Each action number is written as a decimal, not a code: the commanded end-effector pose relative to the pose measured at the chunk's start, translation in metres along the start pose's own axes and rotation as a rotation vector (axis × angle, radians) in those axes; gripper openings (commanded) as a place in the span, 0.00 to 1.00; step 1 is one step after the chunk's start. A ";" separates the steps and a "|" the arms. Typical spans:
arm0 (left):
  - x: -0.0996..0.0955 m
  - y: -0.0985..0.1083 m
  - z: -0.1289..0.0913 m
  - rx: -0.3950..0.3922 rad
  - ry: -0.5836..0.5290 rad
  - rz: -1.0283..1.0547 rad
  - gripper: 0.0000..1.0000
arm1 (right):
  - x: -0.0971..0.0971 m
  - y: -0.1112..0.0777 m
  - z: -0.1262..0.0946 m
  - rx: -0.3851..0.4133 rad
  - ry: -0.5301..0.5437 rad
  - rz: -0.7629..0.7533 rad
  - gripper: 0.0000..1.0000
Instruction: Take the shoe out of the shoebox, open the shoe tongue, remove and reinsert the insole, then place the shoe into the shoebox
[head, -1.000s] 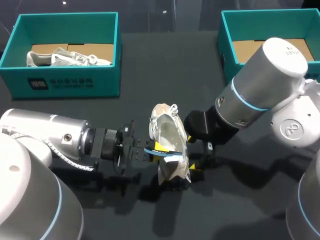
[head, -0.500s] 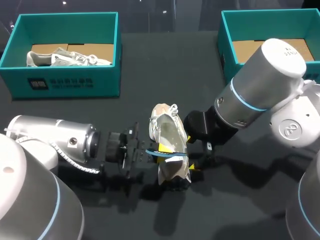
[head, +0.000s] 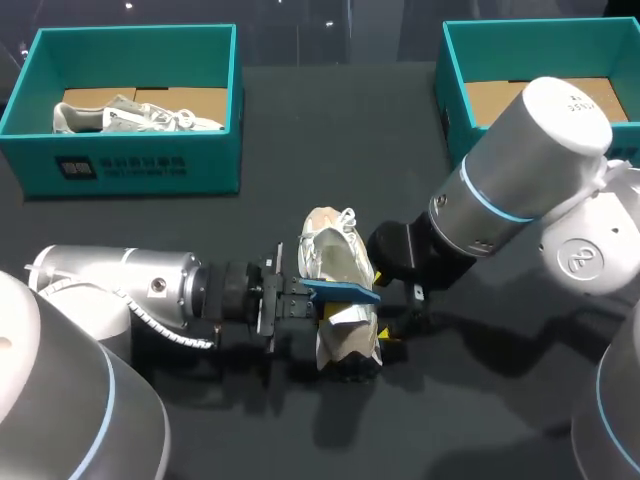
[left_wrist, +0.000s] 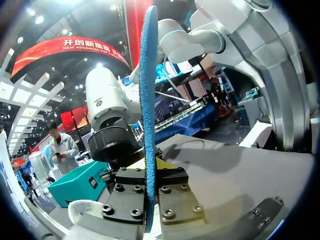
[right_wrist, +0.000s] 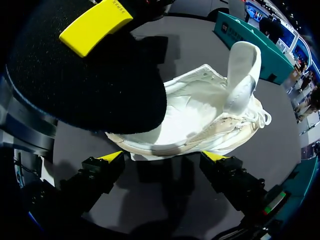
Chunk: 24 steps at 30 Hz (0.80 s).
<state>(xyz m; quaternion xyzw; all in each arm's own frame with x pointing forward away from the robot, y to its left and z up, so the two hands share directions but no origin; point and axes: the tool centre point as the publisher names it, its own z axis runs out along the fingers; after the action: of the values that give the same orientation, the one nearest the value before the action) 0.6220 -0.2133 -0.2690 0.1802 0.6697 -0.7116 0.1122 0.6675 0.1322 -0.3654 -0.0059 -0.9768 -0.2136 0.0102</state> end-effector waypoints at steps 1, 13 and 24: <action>-0.001 0.008 0.004 0.015 -0.002 -0.011 0.00 | 0.001 0.000 0.001 0.001 -0.002 0.000 1.00; 0.000 0.009 0.005 0.018 -0.009 -0.008 0.00 | 0.001 0.000 0.001 0.001 -0.002 0.000 1.00; -0.005 0.019 0.003 0.039 -0.097 -0.040 0.00 | 0.001 0.000 0.001 0.001 -0.002 0.000 1.00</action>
<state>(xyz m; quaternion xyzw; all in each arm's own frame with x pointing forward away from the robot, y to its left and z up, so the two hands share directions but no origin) 0.6352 -0.2160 -0.2835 0.1369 0.6524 -0.7350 0.1243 0.6677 0.1325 -0.3656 -0.0059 -0.9769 -0.2136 0.0104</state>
